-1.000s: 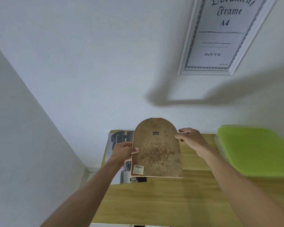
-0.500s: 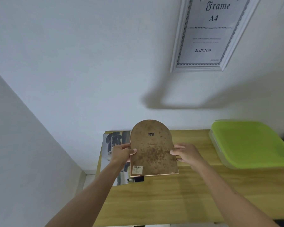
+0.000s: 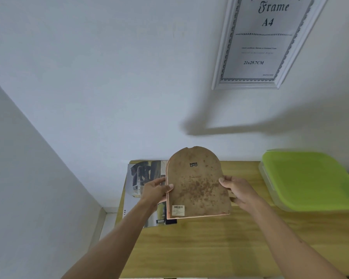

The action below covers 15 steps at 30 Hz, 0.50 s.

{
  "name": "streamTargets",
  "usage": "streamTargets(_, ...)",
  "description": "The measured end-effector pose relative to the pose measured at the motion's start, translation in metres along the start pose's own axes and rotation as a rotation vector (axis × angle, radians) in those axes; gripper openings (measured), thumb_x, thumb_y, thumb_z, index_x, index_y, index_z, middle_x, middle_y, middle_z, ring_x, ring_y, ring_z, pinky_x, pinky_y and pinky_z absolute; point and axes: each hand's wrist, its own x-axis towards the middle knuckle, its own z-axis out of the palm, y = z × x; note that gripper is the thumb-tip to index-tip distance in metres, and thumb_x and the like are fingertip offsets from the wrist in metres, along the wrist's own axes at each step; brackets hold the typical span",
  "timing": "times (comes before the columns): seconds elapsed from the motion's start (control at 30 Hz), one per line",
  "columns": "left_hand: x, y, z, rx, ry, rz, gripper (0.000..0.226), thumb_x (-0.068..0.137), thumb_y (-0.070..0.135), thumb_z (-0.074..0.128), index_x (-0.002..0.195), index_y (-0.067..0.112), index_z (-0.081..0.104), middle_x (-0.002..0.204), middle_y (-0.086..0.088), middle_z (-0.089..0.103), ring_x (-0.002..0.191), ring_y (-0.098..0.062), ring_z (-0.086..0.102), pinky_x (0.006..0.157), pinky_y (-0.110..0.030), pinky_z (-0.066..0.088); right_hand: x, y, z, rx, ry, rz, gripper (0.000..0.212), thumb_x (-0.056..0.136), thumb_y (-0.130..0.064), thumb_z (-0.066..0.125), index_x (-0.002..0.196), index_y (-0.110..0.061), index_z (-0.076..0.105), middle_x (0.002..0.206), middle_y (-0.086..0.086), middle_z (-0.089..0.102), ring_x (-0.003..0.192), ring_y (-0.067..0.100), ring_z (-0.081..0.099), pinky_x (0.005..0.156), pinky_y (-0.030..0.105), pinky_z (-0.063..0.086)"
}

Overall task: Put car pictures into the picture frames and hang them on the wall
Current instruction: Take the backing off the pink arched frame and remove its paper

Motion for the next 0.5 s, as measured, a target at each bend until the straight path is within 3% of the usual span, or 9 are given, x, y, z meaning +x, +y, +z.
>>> streamTargets(0.07, -0.002, 0.000, -0.001, -0.034, -0.039, 0.006, 0.065, 0.078, -0.004, 0.075, 0.136, 0.014, 0.052, 0.104, -0.018, 0.073, 0.096, -0.035, 0.071, 0.085, -0.049, 0.058, 0.004, 0.000, -0.005, 0.140, -0.040, 0.107, 0.021, 0.094, -0.015, 0.066, 0.113, -0.008, 0.071, 0.113, 0.009, 0.072, 0.109, 0.025, 0.063, 0.083, 0.046, 0.054)
streamTargets(0.17, -0.005, -0.003, -0.006, -0.053, -0.093, 0.013, 0.076, 0.078, -0.004, 0.075, 0.142, 0.023, 0.046, 0.103, -0.015, 0.075, 0.100, -0.036, 0.070, 0.091, -0.051, 0.055, 0.009, 0.001, -0.014, 0.269, -0.065, 0.184, 0.027, 0.093, -0.012, 0.066, 0.119, -0.007, 0.068, 0.120, 0.012, 0.067, 0.115, 0.029, 0.059, 0.082, 0.046, 0.053)
streamTargets(0.33, -0.009, -0.011, 0.000, -0.027, -0.063, 0.011, 0.074, 0.078, -0.011, 0.072, 0.140, 0.023, 0.050, 0.103, -0.015, 0.073, 0.096, -0.031, 0.070, 0.079, -0.041, 0.060, 0.014, 0.009, -0.028, 0.307, -0.056, 0.187, 0.004, 0.095, -0.011, 0.063, 0.095, -0.009, 0.067, 0.112, 0.013, 0.066, 0.103, 0.026, 0.061, 0.087, 0.044, 0.052)
streamTargets(0.4, -0.007, -0.014, 0.003, -0.013, -0.048, 0.019, 0.073, 0.078, -0.011, 0.072, 0.139, 0.023, 0.052, 0.102, -0.017, 0.072, 0.093, -0.029, 0.070, 0.079, -0.039, 0.060, 0.020, 0.010, -0.035, 0.324, -0.025, 0.185, 0.009, 0.095, -0.010, 0.063, 0.104, -0.011, 0.066, 0.116, 0.012, 0.065, 0.109, 0.026, 0.060, 0.095, 0.047, 0.050)
streamTargets(0.5, -0.001, -0.014, 0.006, 0.002, -0.004, 0.023, 0.075, 0.078, -0.010, 0.073, 0.141, 0.021, 0.049, 0.107, -0.023, 0.070, 0.100, -0.034, 0.069, 0.089, -0.047, 0.057, 0.028, 0.009, -0.053, 0.330, 0.017, 0.159, 0.010, 0.099, -0.010, 0.058, 0.102, -0.013, 0.067, 0.108, 0.009, 0.066, 0.098, 0.022, 0.061, 0.086, 0.047, 0.052)
